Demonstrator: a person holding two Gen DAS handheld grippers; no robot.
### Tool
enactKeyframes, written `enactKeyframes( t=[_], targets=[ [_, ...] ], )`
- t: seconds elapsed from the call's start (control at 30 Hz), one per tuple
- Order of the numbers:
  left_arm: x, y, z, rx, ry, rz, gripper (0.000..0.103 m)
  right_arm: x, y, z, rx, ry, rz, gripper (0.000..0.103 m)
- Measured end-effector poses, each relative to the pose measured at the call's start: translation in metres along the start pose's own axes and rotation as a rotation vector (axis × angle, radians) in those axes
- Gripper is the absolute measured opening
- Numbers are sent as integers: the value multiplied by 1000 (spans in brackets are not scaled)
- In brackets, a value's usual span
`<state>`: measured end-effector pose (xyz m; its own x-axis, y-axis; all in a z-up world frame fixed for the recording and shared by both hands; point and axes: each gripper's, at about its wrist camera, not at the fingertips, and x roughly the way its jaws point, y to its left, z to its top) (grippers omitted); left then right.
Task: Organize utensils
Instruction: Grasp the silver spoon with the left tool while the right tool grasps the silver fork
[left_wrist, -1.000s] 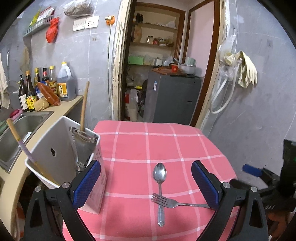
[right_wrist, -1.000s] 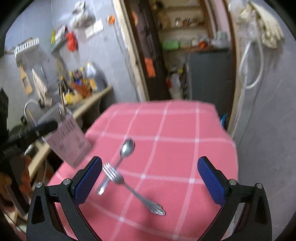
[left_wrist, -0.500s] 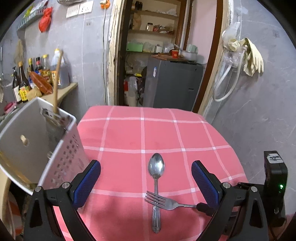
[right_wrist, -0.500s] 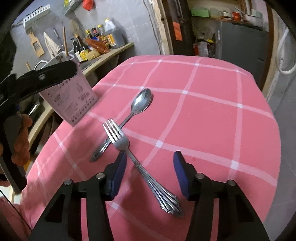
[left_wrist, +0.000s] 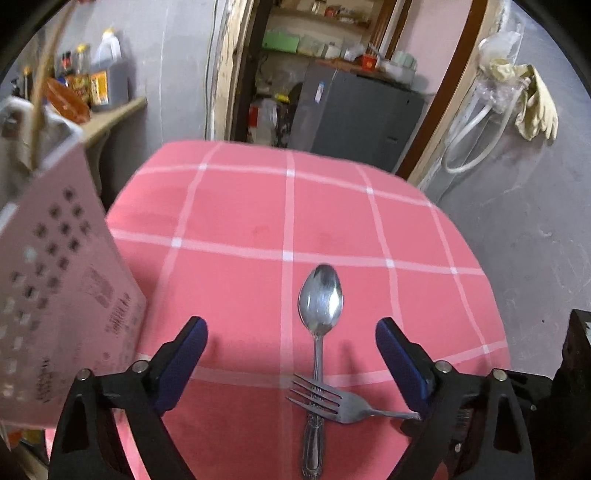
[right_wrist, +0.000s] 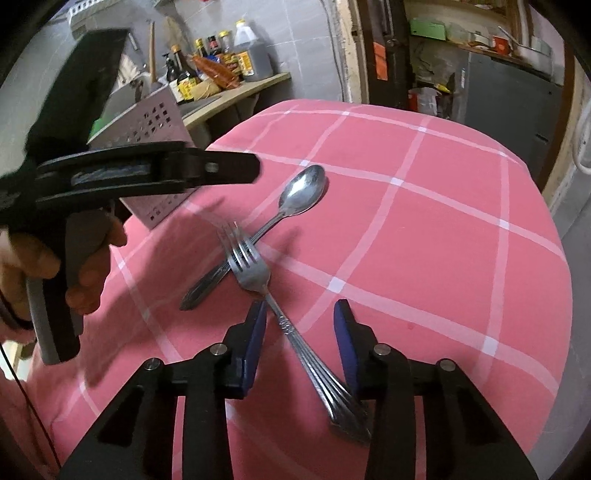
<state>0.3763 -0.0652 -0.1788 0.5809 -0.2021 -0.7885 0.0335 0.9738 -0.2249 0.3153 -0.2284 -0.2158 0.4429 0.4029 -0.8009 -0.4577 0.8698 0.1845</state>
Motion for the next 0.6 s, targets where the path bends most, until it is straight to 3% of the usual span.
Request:
enactKeyframes(
  t=[0.23,0.6],
  targets=[
    [25,9,2,-38,88,-30,75,-1,5,1,-29,41,-35,18],
    [38,11,2,-42,117,-64,74,-19,0,-8,33,73,-143,8]
  ],
)
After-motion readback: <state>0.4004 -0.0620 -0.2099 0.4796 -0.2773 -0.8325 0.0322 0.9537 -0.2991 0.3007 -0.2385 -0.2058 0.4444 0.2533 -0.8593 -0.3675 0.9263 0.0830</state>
